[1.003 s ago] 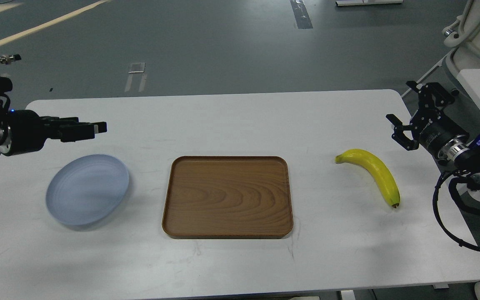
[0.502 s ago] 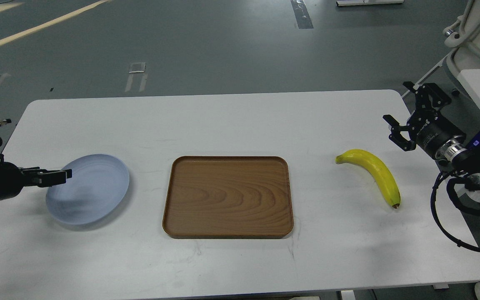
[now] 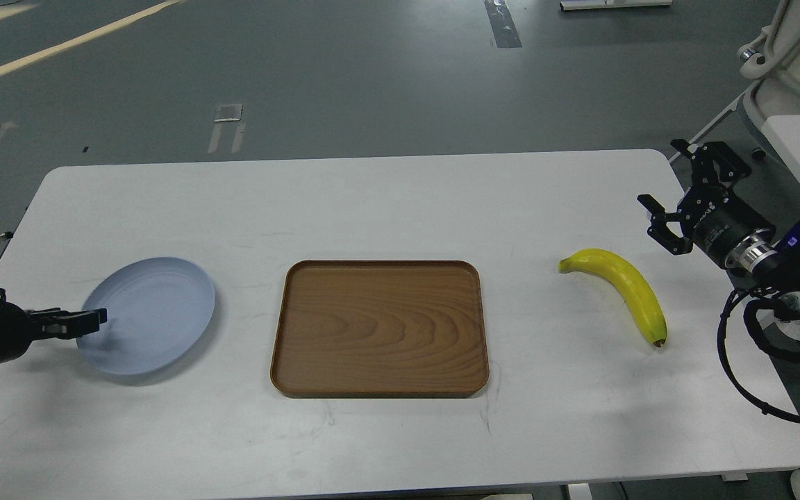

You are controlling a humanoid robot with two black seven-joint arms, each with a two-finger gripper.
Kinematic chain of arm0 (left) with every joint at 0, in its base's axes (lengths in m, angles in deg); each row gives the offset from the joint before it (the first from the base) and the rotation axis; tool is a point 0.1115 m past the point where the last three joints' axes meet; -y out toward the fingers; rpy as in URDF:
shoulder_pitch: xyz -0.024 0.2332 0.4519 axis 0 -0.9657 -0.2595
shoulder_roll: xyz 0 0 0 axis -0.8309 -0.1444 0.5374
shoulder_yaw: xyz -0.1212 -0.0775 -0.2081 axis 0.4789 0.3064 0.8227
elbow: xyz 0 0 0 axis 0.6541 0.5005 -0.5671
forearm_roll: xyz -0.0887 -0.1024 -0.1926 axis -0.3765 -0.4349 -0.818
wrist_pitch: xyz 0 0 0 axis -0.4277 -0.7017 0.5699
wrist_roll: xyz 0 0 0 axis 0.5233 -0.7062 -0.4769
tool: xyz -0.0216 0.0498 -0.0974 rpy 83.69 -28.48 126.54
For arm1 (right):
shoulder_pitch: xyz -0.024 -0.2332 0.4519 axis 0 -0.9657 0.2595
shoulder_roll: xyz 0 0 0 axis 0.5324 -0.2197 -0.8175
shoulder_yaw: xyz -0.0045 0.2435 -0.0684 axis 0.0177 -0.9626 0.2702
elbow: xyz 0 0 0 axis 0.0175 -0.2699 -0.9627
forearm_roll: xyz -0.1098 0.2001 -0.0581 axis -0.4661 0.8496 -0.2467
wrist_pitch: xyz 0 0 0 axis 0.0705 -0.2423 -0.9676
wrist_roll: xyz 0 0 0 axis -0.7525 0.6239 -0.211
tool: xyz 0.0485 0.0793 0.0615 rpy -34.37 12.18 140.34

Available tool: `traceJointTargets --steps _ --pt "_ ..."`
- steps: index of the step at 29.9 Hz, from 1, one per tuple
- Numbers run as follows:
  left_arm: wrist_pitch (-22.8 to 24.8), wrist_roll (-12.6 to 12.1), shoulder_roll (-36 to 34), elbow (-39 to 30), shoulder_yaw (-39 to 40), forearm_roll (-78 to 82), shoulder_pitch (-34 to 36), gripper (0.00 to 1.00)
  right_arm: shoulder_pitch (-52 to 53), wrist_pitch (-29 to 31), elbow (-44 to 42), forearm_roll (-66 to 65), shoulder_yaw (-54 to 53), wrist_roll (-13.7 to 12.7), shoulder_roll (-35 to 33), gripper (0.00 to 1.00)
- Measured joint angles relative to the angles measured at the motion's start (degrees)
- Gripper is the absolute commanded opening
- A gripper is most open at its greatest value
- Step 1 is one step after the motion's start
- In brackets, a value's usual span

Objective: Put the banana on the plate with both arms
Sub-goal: 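Grasp the rim of the light blue plate with the left gripper, then carry the plate with the left gripper and lower it onto the wooden tray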

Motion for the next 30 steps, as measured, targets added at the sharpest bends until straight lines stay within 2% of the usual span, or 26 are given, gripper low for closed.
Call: traceJointTargets --steps 1,2,20,26,30 --pt "0.0 0.0 0.0 0.0 0.0 -0.3 -0.01 0.06 0.0 0.0 0.0 0.0 0.0 0.0 0.01 1.0" --pt "0.0 0.0 0.0 0.0 0.0 -0.48 -0.04 0.0 0.0 0.0 0.01 0.0 0.0 0.0 0.01 1.0" --pt "0.38 0.01 -0.05 -1.41 0.06 -1.95 2.26 0.0 0.3 0.0 -0.14 0.0 -0.02 0.0 0.0 1.0" --pt "4.05 -0.01 -0.66 -8.09 0.03 -3.41 9.48 0.0 0.41 0.0 -0.09 0.0 -0.07 0.02 -0.46 1.0" --pt "4.81 -0.01 -0.46 -15.18 -0.27 -1.73 14.63 0.0 0.52 0.0 -0.08 0.0 -0.09 0.02 -0.63 1.0"
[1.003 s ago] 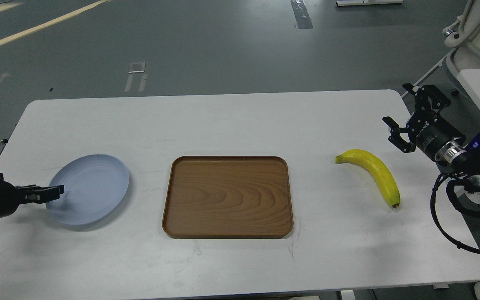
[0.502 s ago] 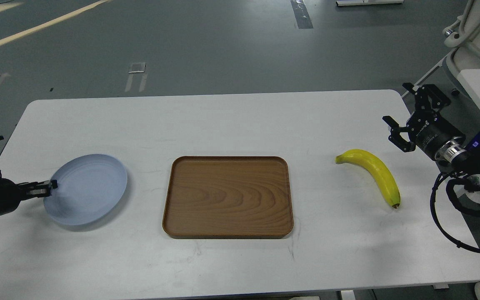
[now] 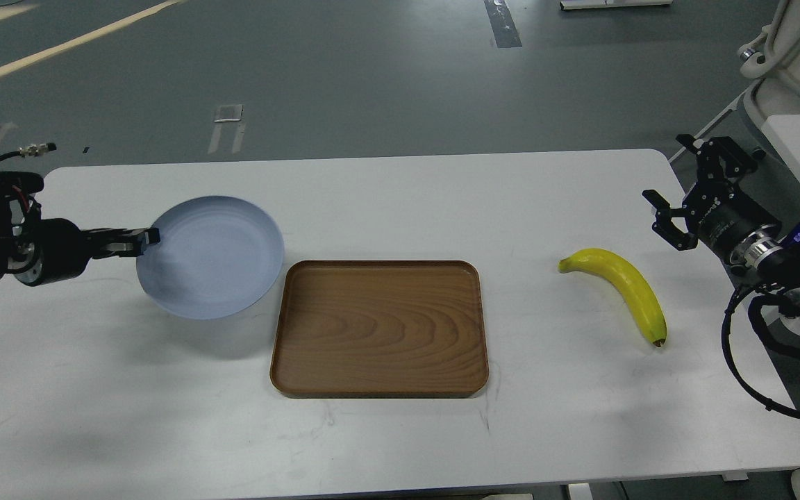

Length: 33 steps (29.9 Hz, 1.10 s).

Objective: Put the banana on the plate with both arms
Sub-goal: 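Carry the plate with the left gripper and lower it onto the wooden tray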

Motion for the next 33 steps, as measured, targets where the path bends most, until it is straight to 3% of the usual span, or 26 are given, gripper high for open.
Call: traceJointTargets --steps 6,14,19,33 --pt "0.26 0.0 5.46 -5.44 -3.68 6.87 6.52 0.0 0.0 0.0 -0.06 0.0 -0.01 0.0 -0.07 1.0" --pt "1.76 0.02 17.24 -4.65 -9.4 8.51 11.0 0.0 -0.25 0.0 -0.32 0.0 -0.01 0.0 -0.09 1.0" --pt "4.41 0.01 23.81 -1.08 -10.36 8.52 11.83 0.0 -0.34 0.0 -0.37 0.0 -0.01 0.0 -0.18 1.0" --pt "4.71 0.0 35.39 13.79 -13.69 7.43 11.08 0.0 -0.44 0.0 -0.35 0.0 0.0 -0.03 -0.67 1.0"
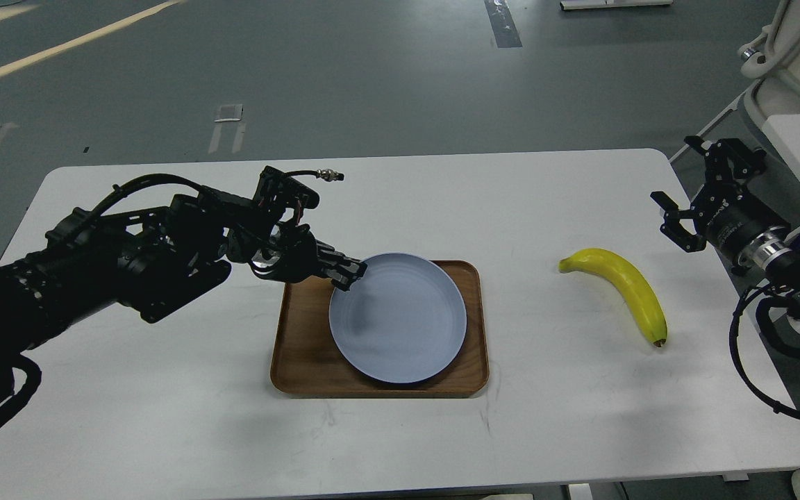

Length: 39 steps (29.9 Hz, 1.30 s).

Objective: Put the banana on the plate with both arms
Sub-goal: 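Carry the plate with the left gripper and lower it onto the wooden tray, then release the plate and raise the left gripper away from the tray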

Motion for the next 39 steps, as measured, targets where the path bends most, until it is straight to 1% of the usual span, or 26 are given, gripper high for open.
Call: traceJointTargets --steps 6,7,8,9,10,11,12,13,15,16,20,22,23,28,31,34,36,39 --pt "0.04 0.0 1.09 1.52 -0.62 -0.22 -0.05 0.0 0.03 0.0 0.0 0.0 0.08 0.0 0.05 1.0" --pt "0.05 0.0 1.14 1.59 -0.66 -0.26 -0.08 0.02 0.03 0.0 0.0 -0.01 0.09 0.0 0.07 1.0" --pt "0.07 0.0 1.17 1.65 -0.68 -0.29 -0.13 0.13 0.03 0.0 0.0 -0.05 0.09 0.0 0.08 1.0" --pt "0.1 0.0 1.18 1.66 -0.68 -0.31 -0.13 0.43 0.03 0.0 0.0 -0.08 0.09 0.0 0.07 1.0" --pt "0.11 0.0 1.19 1.67 -0.68 -0.32 -0.13 0.68 0.03 0.0 0.0 -0.08 0.09 0.0 0.07 1.0" --pt "0.12 0.0 1.22 1.67 -0.68 -0.45 -0.13 0.76 0.03 0.0 -0.01 -0.09 0.09 0.0 0.07 1.0" --pt "0.13 0.0 1.27 1.67 -0.68 -0.79 -0.12 0.81 0.03 0.0 0.0 -0.09 0.09 0.0 0.07 1.0" --pt "0.14 0.0 1.32 1.68 -0.67 -1.21 -0.11 0.89 0.03 0.0 0.0 -0.09 0.09 0.0 0.07 1.0" --pt "0.14 0.0 1.6 1.64 -0.63 -2.54 0.11 0.95 0.03 0.0 0.0 -0.09 0.1 0.0 0.06 1.0" --pt "0.14 0.0 1.85 1.63 -0.59 -3.33 0.3 0.97 0.03 0.0 0.0 -0.09 0.09 0.0 0.05 1.0" --pt "0.14 0.01 2.17 1.51 0.18 -10.07 0.91 0.97 0.03 0.0 0.01 -0.09 0.1 0.01 -0.37 1.0" --pt "0.0 0.01 1.69 1.48 0.43 -16.77 1.73 0.98 0.03 0.0 0.05 -0.09 0.09 0.02 -0.76 1.0" --pt "-0.12 0.01 1.35 1.47 0.58 -20.96 2.1 0.98 0.05 0.0 0.06 -0.09 0.1 0.02 -0.88 1.0" --pt "-0.19 0.0 -3.48 0.27 3.96 -51.55 2.58 0.98 0.17 0.0 0.12 -0.09 0.1 0.03 -1.61 1.0" --pt "0.2 0.0 -8.28 -3.07 6.97 -66.46 1.7 0.98 0.18 0.01 0.2 -0.09 0.1 0.03 -1.88 1.0" --pt "1.52 0.0 -14.56 -7.07 10.93 -74.3 -1.63 0.98 0.18 0.0 0.26 -0.16 0.15 0.03 -2.55 1.0" --pt "4.37 0.0 -17.54 -8.63 14.94 -77.53 -5.23 0.98 0.18 0.0 0.39 -0.75 0.67 0.03 -2.76 1.0" --pt "6.15 0.0 -20.09 -9.01 23.55 -82.38 -12.75 0.98 0.38 0.0 1.05 -2.28 1.98 0.03 -3.73 1.0"
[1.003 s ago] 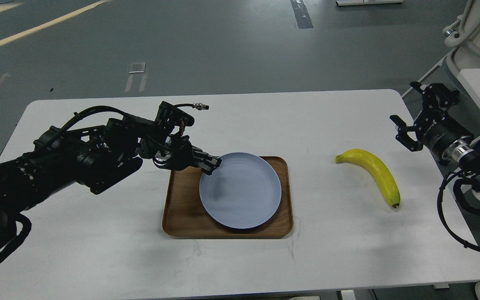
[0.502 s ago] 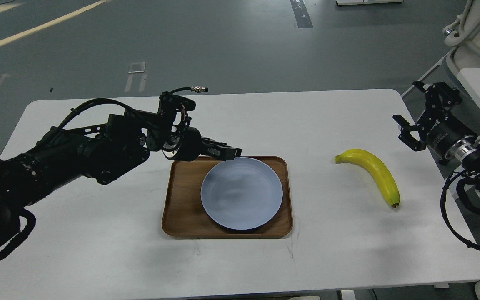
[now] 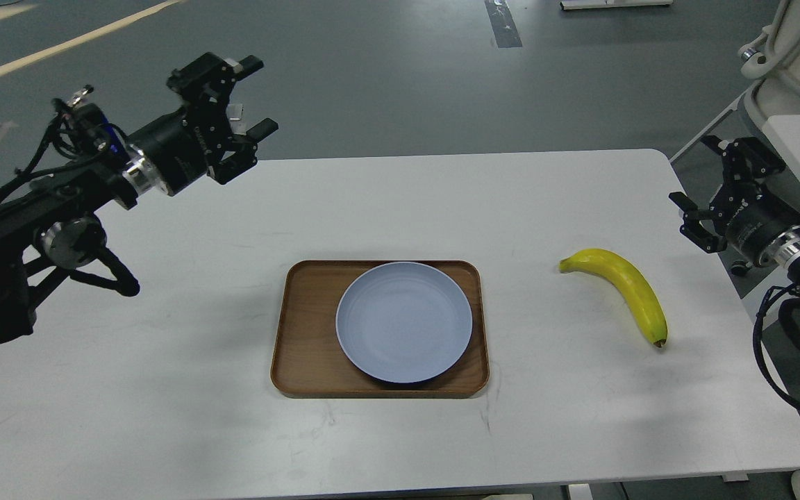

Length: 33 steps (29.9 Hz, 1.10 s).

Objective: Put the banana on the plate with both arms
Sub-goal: 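Release the plate and raise the left gripper away from the tray, then reach the right gripper down and grasp the yellow banana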

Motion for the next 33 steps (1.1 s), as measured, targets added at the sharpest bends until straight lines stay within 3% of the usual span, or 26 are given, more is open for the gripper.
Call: traceJointTargets --steps 3,7,12,19,27,33 --pt "0.29 0.0 -1.15 0.34 7.13 -2.25 -5.87 0.98 0.42 0.0 1.85 -2.6 0.87 0.0 -2.17 1.0" --pt "0.37 0.0 -1.67 1.35 11.12 -2.77 -9.94 0.98 1.44 0.01 5.15 -13.69 1.73 0.0 -5.38 1.0" --pt "0.37 0.0 -1.75 1.96 12.44 -2.82 -10.74 0.98 7.16 0.01 7.0 -36.59 2.02 0.0 -9.44 1.0" --pt "0.37 0.0 -1.67 1.88 12.93 -2.52 -10.47 0.98 17.82 0.01 9.64 -63.34 8.02 0.0 -8.7 1.0" --pt "0.37 0.01 -1.64 1.78 12.94 -2.35 -10.43 0.98 25.74 0.01 8.46 -71.13 30.28 0.0 -1.33 1.0" --pt "0.37 0.01 -1.4 1.71 12.93 -2.08 -10.43 0.98 26.01 -0.01 5.6 -72.95 35.58 -0.01 1.2 1.0"
